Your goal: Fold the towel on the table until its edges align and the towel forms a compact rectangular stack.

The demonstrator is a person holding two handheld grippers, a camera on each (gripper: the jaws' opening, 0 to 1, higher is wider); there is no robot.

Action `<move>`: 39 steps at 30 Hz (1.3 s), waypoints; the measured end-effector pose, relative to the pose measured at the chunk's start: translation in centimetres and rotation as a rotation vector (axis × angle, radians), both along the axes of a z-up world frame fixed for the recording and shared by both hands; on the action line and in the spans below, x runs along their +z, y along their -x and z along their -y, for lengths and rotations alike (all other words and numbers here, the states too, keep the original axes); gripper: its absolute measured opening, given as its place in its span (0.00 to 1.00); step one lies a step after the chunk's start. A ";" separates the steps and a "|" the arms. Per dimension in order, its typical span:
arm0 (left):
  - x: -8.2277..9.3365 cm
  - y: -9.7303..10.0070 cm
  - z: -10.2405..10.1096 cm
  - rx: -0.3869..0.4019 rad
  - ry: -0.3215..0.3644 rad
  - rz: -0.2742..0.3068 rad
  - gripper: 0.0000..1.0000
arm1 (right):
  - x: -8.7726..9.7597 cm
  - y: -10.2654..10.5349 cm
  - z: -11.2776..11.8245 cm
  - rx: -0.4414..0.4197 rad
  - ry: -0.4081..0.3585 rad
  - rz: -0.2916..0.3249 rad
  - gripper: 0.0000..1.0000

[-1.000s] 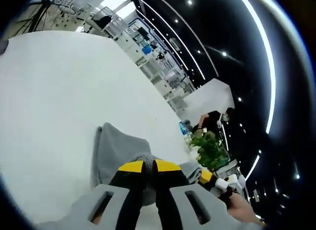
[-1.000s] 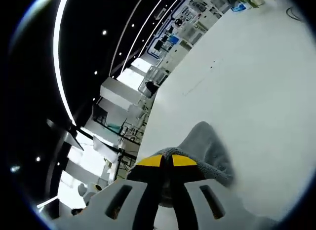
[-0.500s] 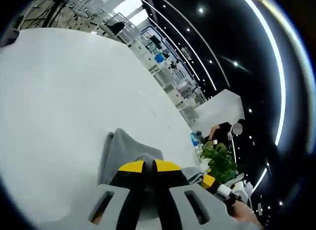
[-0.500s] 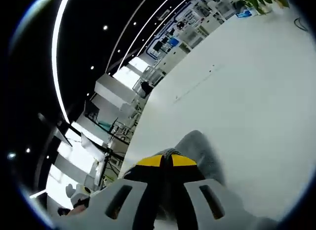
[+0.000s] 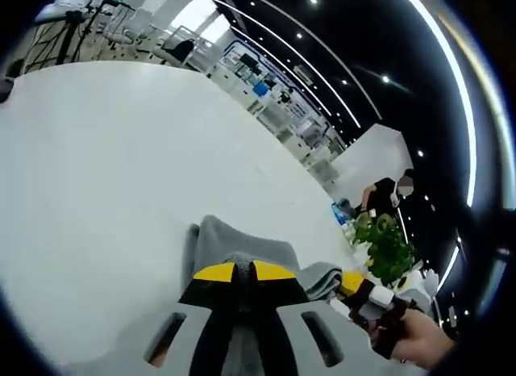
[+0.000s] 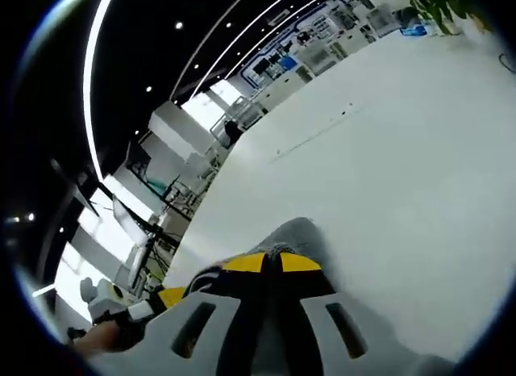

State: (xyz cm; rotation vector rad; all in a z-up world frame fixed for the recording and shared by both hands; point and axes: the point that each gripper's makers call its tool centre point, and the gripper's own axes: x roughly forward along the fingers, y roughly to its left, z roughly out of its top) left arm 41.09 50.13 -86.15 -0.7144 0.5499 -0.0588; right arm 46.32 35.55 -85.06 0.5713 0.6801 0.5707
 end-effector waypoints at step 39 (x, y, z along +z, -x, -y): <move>0.6 0.1 1.6 -0.296 -0.259 0.179 0.66 | 0.7 -0.7 -2.0 0.312 0.180 0.341 0.42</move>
